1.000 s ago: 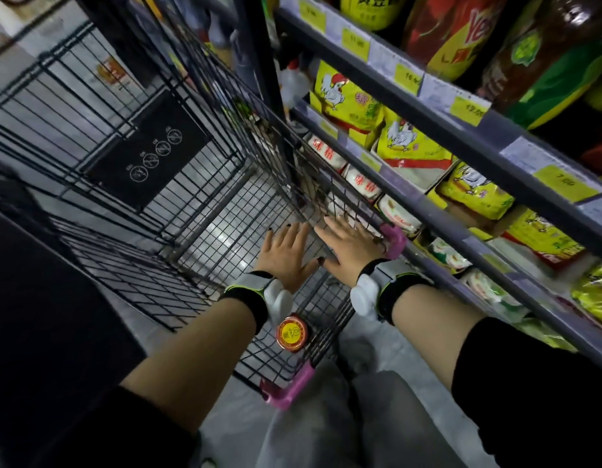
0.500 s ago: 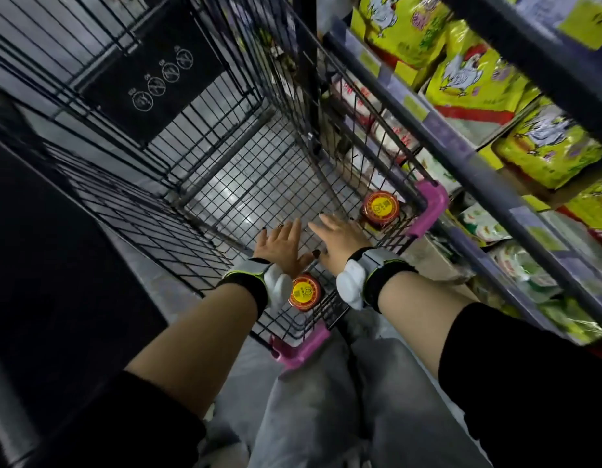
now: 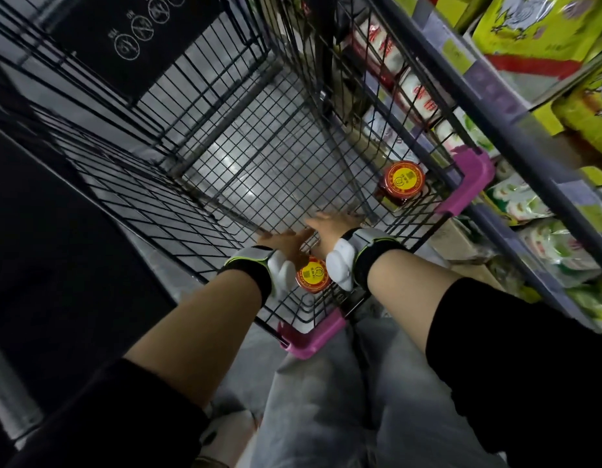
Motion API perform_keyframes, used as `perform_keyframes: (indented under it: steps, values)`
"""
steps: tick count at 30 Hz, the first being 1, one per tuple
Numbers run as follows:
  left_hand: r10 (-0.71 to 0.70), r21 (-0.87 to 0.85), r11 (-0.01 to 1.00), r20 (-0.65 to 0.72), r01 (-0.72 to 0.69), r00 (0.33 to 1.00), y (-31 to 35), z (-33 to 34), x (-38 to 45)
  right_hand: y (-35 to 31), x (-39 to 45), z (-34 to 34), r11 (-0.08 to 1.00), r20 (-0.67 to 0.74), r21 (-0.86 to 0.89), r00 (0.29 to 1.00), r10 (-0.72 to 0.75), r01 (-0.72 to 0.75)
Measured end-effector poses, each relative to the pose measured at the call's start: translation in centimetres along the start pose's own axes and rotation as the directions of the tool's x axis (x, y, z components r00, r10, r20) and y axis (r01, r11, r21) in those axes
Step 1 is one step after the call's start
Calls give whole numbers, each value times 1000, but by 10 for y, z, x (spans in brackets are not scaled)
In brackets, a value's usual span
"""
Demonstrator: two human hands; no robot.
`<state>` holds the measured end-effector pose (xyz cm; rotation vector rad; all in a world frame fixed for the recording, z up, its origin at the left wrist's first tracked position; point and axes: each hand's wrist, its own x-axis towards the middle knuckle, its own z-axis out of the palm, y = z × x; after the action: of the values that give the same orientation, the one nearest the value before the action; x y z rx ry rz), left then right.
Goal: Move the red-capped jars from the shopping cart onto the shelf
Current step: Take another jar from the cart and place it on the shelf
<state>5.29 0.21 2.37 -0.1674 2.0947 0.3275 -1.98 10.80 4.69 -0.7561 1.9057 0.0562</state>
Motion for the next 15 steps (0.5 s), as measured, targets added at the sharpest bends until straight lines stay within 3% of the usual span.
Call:
perform_keyframes:
  steps: [7, 11, 15]
  values:
    - [134, -50, 990, 136, -128, 982, 9, 8, 12, 12, 34, 30, 986, 162, 153, 986, 44, -69]
    - [130, -109, 988, 178, -111, 976, 8, 19, 15, 14, 32, 35, 985, 85, 126, 990, 111, -121]
    - [122, -55, 992, 178, -114, 976, 9, 22, 16, 14, 27, 31, 984, 85, 142, 992, 96, -107]
